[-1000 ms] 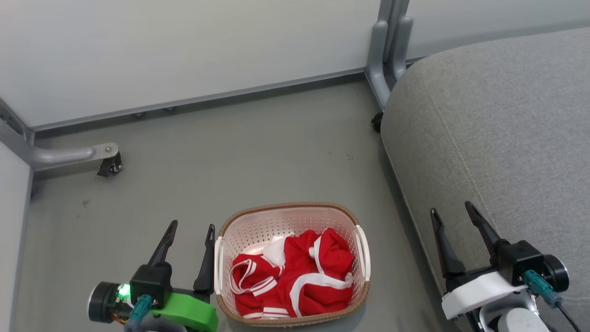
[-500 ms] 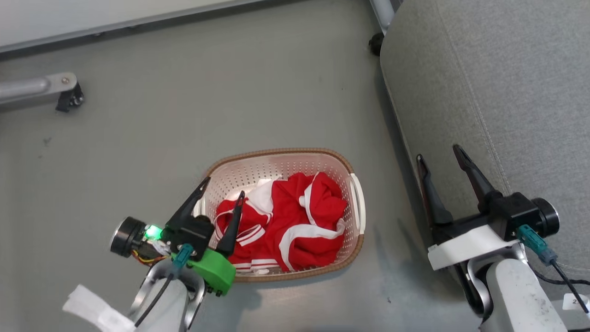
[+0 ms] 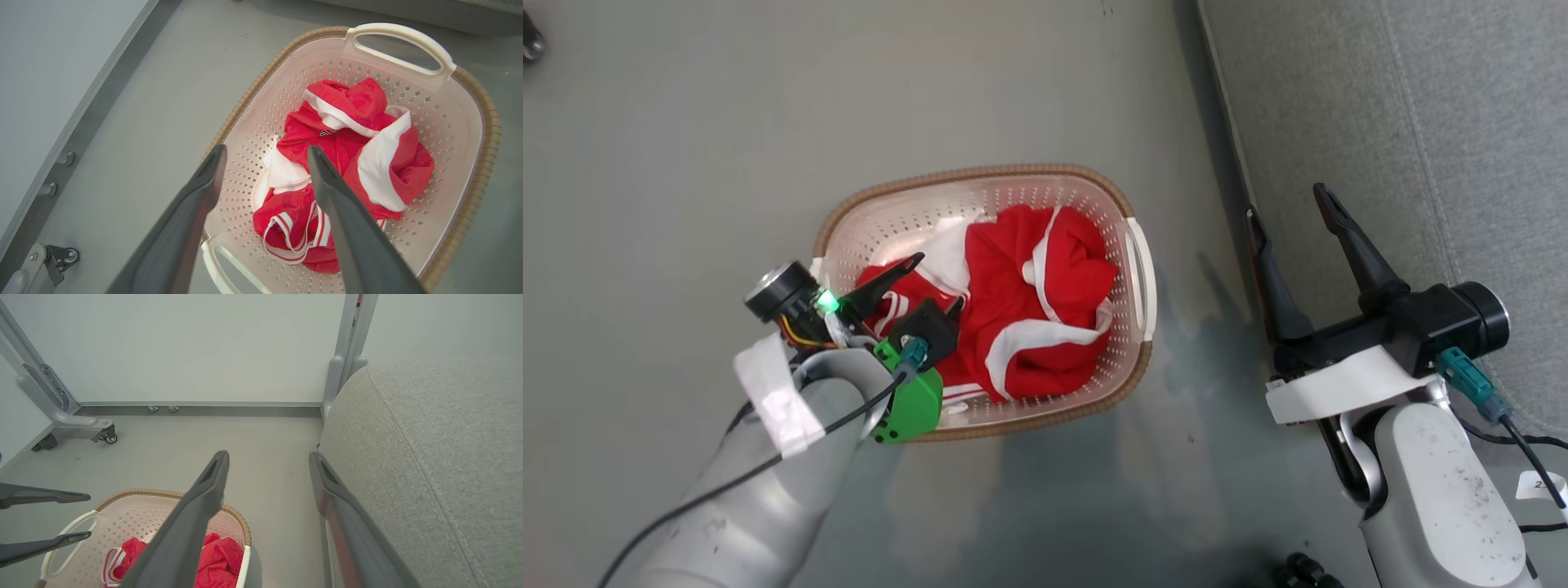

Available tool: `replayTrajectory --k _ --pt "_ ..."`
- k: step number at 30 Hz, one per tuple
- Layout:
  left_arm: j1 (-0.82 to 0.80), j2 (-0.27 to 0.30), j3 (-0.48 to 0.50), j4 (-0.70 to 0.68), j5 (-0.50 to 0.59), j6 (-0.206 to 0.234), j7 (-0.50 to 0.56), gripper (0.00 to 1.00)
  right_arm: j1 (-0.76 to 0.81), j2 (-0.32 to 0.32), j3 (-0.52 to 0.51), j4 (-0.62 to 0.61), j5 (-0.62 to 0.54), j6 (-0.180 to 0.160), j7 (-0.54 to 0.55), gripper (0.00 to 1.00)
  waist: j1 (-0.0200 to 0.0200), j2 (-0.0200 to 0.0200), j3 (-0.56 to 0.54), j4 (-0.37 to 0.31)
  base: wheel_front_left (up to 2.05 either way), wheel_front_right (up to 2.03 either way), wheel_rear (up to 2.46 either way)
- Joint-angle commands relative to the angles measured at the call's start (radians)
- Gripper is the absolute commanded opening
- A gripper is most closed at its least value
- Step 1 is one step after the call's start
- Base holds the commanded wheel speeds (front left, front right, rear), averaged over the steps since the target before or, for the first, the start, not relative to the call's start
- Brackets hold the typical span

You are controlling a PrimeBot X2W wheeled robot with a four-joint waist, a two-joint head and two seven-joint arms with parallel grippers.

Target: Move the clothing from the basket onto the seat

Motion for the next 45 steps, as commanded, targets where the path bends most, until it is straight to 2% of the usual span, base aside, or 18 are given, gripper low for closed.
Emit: replayTrajectory --k 1,7,12,29,35,42,43,44,45 --pt "-0.053 0.0 -0.028 0.044 0.009 -0.002 0.001 1.0 -0.016 -0.003 0.002 -0.003 0.008 0.0 -0.005 1.0 -0.0001 0.0026 0.079 -0.036 0.0 0.0 0.0" --pt "-0.198 -0.027 -0.203 0.261 0.045 -0.002 0.079 1.0 -0.031 -0.003 0.025 0.002 0.037 0.0 -0.005 1.0 -0.0001 0.0026 0.143 -0.077 0.0 0.0 0.0" --pt "-0.275 -0.033 -0.288 0.344 0.024 -0.002 0.126 1.0 -0.053 -0.003 0.041 -0.005 0.071 0.0 -0.005 1.0 -0.0001 0.0026 0.208 -0.108 0.0 0.0 0.0" --pt "-0.411 0.036 -0.45 0.379 -0.069 0.0 0.228 1.0 -0.124 -0.003 0.014 -0.057 0.101 0.0 -0.005 1.0 -0.0001 0.0026 0.399 -0.139 0.0 0.0 0.0" --pt "-0.457 0.039 -0.485 0.38 -0.083 0.0 0.281 1.0 -0.146 -0.003 0.022 -0.079 0.084 0.0 -0.003 1.0 -0.0001 0.0026 0.447 -0.133 0.0 0.0 0.0" --pt "-0.483 0.043 -0.5 0.38 -0.088 0.008 0.294 1.0 -0.161 -0.003 0.047 -0.103 0.068 0.0 -0.003 1.0 -0.0001 0.0026 0.48 -0.132 0.0 0.0 0.0" --pt "-0.485 0.043 -0.501 0.38 -0.09 0.011 0.296 0.79 -0.161 -0.003 0.049 -0.106 0.067 0.0 -0.003 1.0 -0.0001 0.0026 0.482 -0.132 0.0 0.0 0.0" --pt "-0.488 0.043 -0.503 0.38 -0.092 0.013 0.297 0.35 -0.161 -0.003 0.051 -0.109 0.066 0.0 -0.003 1.0 -0.0001 0.0026 0.484 -0.132 0.0 0.0 0.0" --pt "-0.488 0.042 -0.505 0.38 -0.094 0.015 0.299 0.0 -0.162 -0.003 0.052 -0.109 0.065 0.0 -0.003 1.0 -0.0001 0.0026 0.485 -0.131 0.0 0.0 0.0"
